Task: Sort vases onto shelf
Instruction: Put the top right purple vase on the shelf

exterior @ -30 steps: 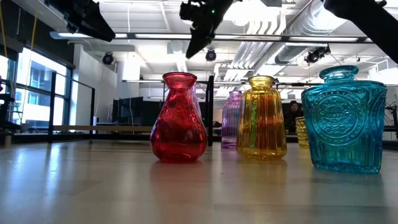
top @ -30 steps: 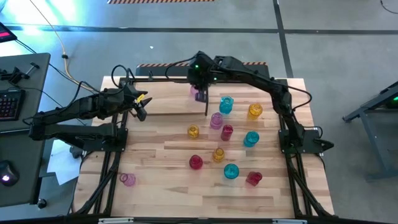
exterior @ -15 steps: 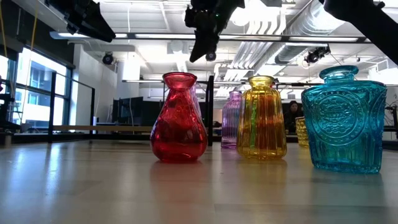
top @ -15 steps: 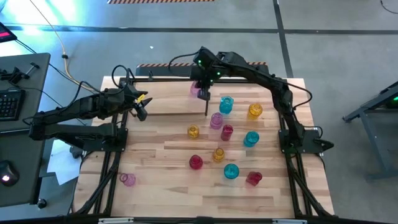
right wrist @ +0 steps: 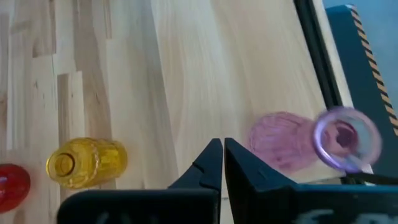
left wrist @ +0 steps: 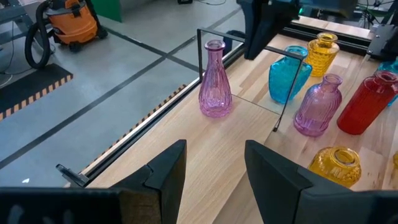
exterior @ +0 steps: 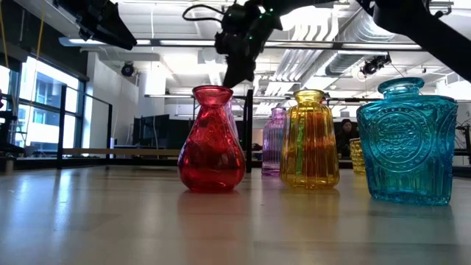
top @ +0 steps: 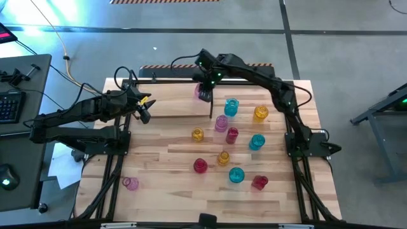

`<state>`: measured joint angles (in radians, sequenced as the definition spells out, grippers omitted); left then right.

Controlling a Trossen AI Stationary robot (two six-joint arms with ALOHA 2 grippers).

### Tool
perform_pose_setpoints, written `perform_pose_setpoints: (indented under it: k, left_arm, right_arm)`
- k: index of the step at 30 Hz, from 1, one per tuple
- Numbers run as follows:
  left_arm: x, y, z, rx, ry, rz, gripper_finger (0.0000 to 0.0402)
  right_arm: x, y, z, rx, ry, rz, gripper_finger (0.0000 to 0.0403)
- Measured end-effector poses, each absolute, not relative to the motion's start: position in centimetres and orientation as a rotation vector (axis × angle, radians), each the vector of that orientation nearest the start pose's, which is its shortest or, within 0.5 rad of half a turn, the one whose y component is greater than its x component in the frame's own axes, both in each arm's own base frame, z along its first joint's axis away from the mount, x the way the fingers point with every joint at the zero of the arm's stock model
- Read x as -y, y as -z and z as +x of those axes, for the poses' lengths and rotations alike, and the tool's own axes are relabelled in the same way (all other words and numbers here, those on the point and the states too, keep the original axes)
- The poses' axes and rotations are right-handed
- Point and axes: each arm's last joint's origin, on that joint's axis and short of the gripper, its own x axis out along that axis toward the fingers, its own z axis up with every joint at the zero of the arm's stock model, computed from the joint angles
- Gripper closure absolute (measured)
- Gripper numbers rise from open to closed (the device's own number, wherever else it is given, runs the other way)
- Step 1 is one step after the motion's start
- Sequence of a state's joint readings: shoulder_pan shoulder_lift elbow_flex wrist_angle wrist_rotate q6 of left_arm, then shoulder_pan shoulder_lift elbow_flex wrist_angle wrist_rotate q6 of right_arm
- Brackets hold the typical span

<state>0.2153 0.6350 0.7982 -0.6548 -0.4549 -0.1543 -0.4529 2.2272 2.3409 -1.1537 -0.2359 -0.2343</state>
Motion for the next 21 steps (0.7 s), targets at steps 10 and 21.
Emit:
perform_pose_setpoints:
  k: [10,21]
  left_arm:
    - [-3.9,-31.5,11.7,-0.445,-0.693,-0.087,0.0245]
    - [-3.9,-31.5,11.7,-0.444,-0.693,-0.087,0.0245]
  right_arm:
    - [20.9,-31.5,42.5,-0.948,0.104,0.119,0.0403]
    - [22.9,-31.5,41.5,-0.939,0.147,0.161,0.0403]
